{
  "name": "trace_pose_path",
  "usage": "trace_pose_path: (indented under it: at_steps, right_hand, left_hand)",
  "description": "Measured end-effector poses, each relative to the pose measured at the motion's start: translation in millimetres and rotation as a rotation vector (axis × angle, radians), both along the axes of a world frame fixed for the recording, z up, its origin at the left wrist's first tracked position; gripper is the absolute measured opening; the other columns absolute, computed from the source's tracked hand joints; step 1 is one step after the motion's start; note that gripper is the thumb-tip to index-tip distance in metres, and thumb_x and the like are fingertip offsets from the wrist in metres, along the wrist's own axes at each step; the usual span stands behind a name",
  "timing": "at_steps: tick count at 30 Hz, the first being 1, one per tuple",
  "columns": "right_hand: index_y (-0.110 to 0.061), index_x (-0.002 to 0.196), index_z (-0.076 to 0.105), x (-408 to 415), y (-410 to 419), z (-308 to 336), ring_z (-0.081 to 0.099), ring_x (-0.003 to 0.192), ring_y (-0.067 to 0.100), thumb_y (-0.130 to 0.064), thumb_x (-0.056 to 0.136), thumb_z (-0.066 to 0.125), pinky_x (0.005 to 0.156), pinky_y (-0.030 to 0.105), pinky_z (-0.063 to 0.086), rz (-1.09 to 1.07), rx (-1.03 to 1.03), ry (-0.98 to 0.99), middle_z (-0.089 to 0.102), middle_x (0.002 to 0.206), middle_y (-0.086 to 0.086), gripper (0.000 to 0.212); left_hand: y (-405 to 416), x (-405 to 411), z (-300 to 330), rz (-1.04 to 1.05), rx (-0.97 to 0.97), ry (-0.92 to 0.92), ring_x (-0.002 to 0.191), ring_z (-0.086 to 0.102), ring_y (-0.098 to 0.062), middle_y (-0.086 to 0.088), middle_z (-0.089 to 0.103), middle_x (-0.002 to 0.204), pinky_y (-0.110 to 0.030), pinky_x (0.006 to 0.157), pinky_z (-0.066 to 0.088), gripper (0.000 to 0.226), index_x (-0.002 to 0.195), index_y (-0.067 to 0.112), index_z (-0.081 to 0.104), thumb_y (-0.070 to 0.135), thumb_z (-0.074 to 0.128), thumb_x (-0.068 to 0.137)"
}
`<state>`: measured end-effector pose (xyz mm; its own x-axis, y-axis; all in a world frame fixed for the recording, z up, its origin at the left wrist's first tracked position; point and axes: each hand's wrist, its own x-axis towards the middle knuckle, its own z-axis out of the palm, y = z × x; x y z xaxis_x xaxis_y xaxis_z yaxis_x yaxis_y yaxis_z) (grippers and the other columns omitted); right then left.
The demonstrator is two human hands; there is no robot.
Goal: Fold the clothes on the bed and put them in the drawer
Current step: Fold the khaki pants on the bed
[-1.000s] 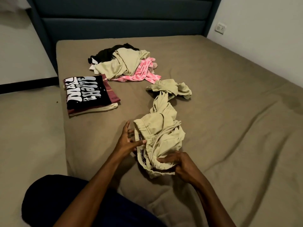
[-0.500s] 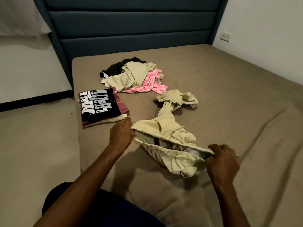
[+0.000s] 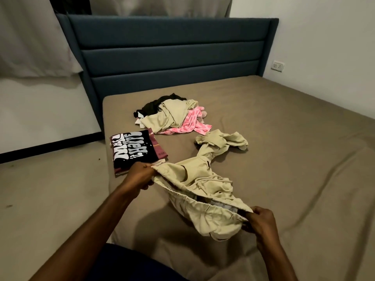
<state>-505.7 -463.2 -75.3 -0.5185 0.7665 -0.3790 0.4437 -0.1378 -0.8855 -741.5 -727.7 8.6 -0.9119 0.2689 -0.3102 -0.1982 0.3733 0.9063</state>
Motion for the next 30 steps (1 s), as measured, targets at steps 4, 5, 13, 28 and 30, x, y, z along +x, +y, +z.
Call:
trace_pose_path:
  at_steps: [4,5,13,28,30]
  right_hand:
    - [-0.006,0.068,0.061,-6.0,2.9,25.8,0.054,0.056,0.023,-0.003,0.064,0.092,0.051,0.031,0.040,0.026,0.349,0.036,0.058,0.058,0.003,0.032]
    - [-0.010,0.069,0.057,-9.9,-0.8,33.0,0.054,0.059,0.028,-0.006,0.064,0.089,0.053,0.033,0.036,0.031,0.540,-0.018,0.057,0.060,0.002,0.032]
    - [-0.003,0.109,0.062,-64.1,57.8,166.3,0.070,0.093,0.044,-0.033,0.083,0.068,0.079,0.041,0.052,-0.199,0.908,-0.353,0.071,0.103,0.022,0.040]
    - [0.004,0.106,0.076,-171.8,163.7,444.9,0.072,0.102,0.038,-0.007,0.071,0.055,0.091,0.043,0.059,0.119,0.247,1.024,0.075,0.107,0.023,0.042]
    - [0.009,0.112,0.072,-171.5,172.1,466.7,0.073,0.102,0.039,-0.003,0.068,0.056,0.088,0.042,0.060,0.117,0.226,1.126,0.074,0.108,0.026,0.049]
  left_hand:
    - [11.7,-8.7,3.8,0.133,0.008,-0.104,0.037,0.033,-0.012,-0.007,0.047,0.054,-0.018,0.042,0.022,0.027,0.071,0.008,0.060,0.006,0.044,0.093]
    - [15.7,-10.2,7.1,0.151,0.011,-0.090,0.036,0.037,-0.014,-0.008,0.050,0.053,-0.018,0.041,0.025,0.029,0.074,0.007,0.062,0.006,0.041,0.094]
    - [46.7,-25.1,122.5,0.056,0.320,0.027,0.078,0.074,-0.048,-0.032,0.072,0.094,-0.045,0.057,0.064,0.037,0.109,-0.005,0.065,0.004,0.030,0.103]
    - [138.0,-107.5,394.8,0.244,1.017,0.246,0.109,0.064,-0.044,-0.027,0.052,0.130,-0.051,0.066,0.062,0.038,0.130,-0.004,0.042,-0.012,0.026,0.097]
    - [142.4,-96.4,414.0,0.252,1.065,0.303,0.101,0.065,-0.042,-0.026,0.052,0.120,-0.055,0.078,0.061,0.025,0.104,-0.004,0.047,-0.018,0.030,0.092]
